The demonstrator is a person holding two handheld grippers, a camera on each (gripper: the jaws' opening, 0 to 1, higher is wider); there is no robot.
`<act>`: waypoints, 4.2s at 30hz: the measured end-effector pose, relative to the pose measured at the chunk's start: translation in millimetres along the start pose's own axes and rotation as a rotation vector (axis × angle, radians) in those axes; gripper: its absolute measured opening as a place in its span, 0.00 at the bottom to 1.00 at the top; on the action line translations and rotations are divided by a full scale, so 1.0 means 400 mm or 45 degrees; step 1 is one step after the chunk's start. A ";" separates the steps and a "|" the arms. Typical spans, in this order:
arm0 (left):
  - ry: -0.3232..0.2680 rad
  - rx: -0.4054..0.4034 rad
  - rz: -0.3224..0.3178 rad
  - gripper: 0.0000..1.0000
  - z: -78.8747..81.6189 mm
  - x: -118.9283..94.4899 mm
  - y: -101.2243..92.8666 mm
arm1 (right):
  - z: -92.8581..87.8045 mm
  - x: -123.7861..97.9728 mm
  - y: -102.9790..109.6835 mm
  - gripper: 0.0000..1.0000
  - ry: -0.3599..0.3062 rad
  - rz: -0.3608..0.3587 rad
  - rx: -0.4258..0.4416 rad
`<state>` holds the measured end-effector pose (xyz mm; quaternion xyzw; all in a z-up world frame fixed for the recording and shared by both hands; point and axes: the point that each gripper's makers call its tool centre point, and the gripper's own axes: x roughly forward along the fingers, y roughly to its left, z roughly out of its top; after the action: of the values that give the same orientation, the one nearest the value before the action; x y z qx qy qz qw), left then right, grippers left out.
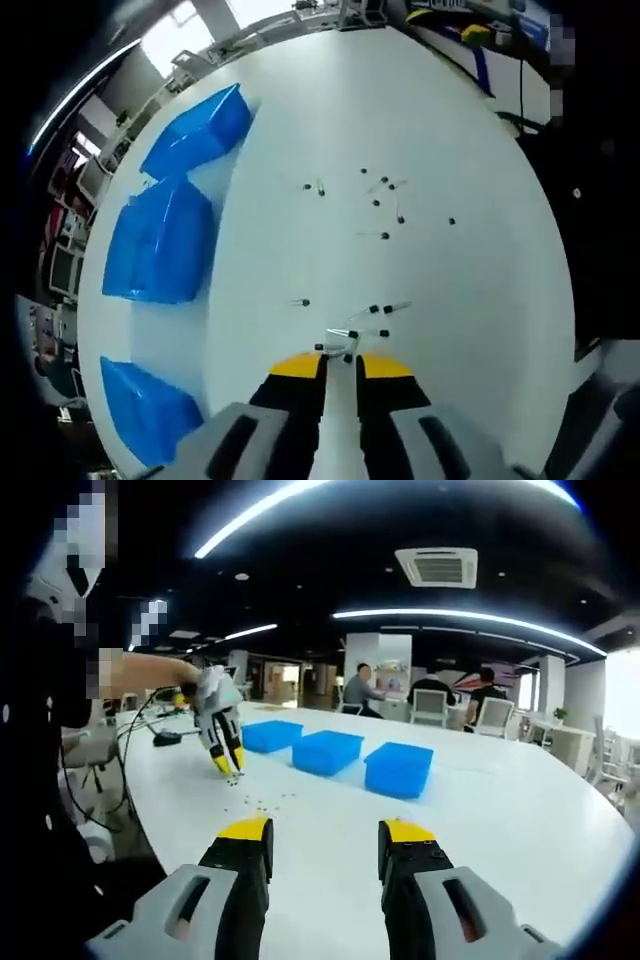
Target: Pick up the resistors one by one and place each resistor into its matching bin, sorting the parts by color and model until every resistor is separated into the correct bin for its type
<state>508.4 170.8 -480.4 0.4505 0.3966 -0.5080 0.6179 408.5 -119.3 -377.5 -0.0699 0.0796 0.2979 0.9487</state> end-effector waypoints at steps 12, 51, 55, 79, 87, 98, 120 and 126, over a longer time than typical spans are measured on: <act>-0.025 -0.098 -0.158 0.06 0.002 0.005 -0.017 | -0.006 0.009 0.001 0.44 0.007 0.003 0.002; -1.538 -0.820 0.709 0.05 0.098 -0.434 0.011 | 0.051 0.006 0.018 0.44 -0.057 0.014 -0.003; -1.522 -0.870 0.765 0.05 0.116 -0.426 0.076 | 0.052 -0.005 0.017 0.44 -0.063 0.009 -0.009; -1.332 -0.904 0.840 0.05 0.345 -0.304 0.517 | 0.053 -0.049 -0.014 0.43 -0.105 -0.049 0.029; -1.274 -0.899 0.849 0.36 0.309 -0.279 0.511 | 0.048 -0.043 -0.013 0.43 -0.103 -0.044 0.036; -1.318 -0.895 0.776 0.54 0.235 -0.300 0.370 | 0.049 -0.021 -0.001 0.43 -0.096 -0.011 0.027; -1.330 -0.903 0.923 0.61 -0.029 -0.431 -0.126 | 0.066 0.009 0.040 0.44 -0.082 0.079 -0.009; -1.287 -0.994 1.028 0.61 -0.088 -0.450 -0.201 | 0.066 0.015 0.048 0.44 -0.075 0.094 -0.013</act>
<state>397.7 246.9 -331.9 0.0211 0.0202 -0.2096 0.9774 405.2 -95.9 -354.4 -0.0631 0.0527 0.3351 0.9386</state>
